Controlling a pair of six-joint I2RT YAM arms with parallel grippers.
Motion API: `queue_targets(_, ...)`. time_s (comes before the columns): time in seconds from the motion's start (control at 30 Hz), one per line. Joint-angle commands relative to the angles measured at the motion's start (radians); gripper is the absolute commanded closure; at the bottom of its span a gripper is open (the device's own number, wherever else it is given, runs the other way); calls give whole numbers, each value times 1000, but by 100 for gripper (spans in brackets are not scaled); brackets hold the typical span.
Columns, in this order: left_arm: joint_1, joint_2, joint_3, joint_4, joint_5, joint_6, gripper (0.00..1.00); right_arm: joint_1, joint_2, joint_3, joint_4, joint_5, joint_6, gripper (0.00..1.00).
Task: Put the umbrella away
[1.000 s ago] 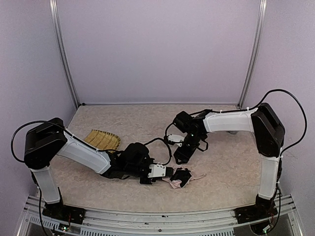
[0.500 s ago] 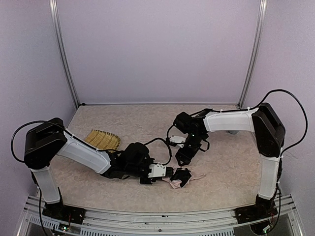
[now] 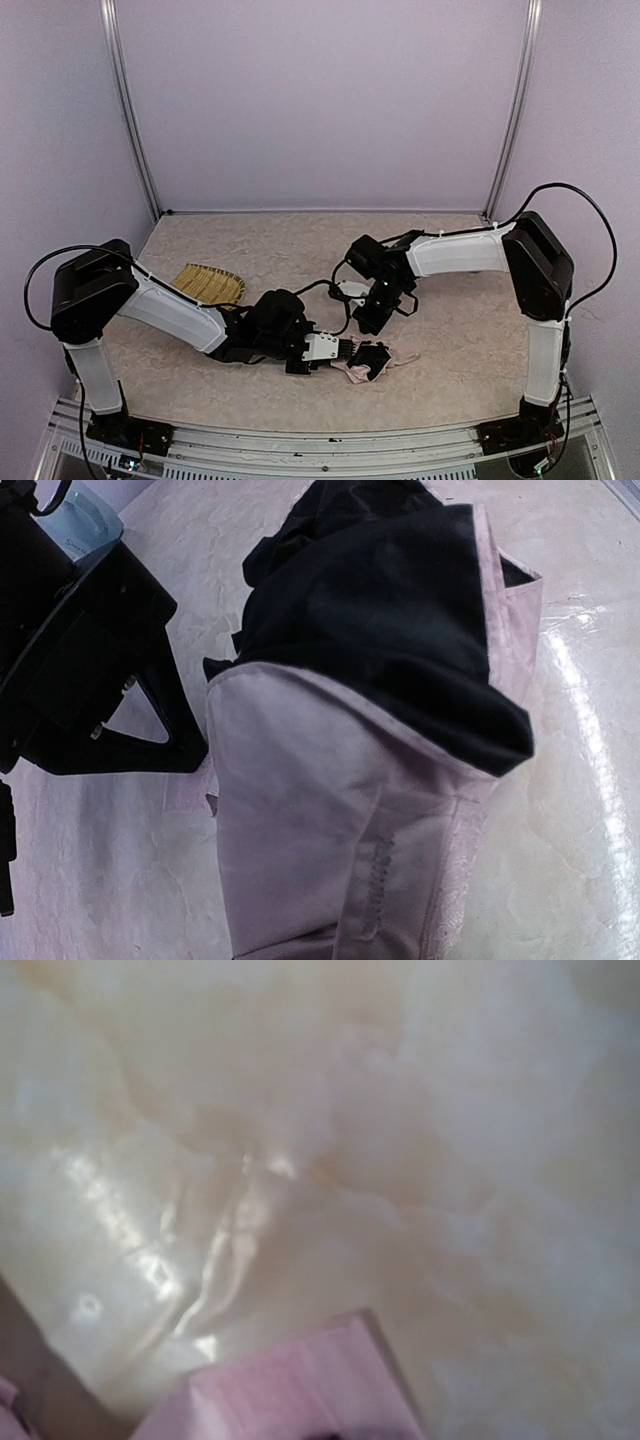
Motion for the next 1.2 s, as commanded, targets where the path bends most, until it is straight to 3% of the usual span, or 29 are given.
queue_targets(0.0,-10,66,-48,-255,-20,-2,100,3,24,-25,6,-20,10,100)
queue_targets(0.4,-19,33,-30,-315,-31,16,100,-99,-3,146,134,113,-35,100)
queue_targets(0.73,-20,36,-26,-314,-35,16,100,-109,-114,48,118,79,-68,100)
queue_targets(0.87,-19,50,-13,-326,-41,12,100,-109,-191,-11,112,-123,-31,73)
queue_targets(1.0,-21,42,-24,-308,-49,15,100,-107,-389,-276,307,-339,-24,44)
queue_targets(1.07,-23,35,-36,-294,-58,19,100,-108,-466,-385,414,-370,10,31)
queue_targets(1.17,-37,24,-59,-267,-89,34,100,-135,-446,-396,407,-293,132,30)
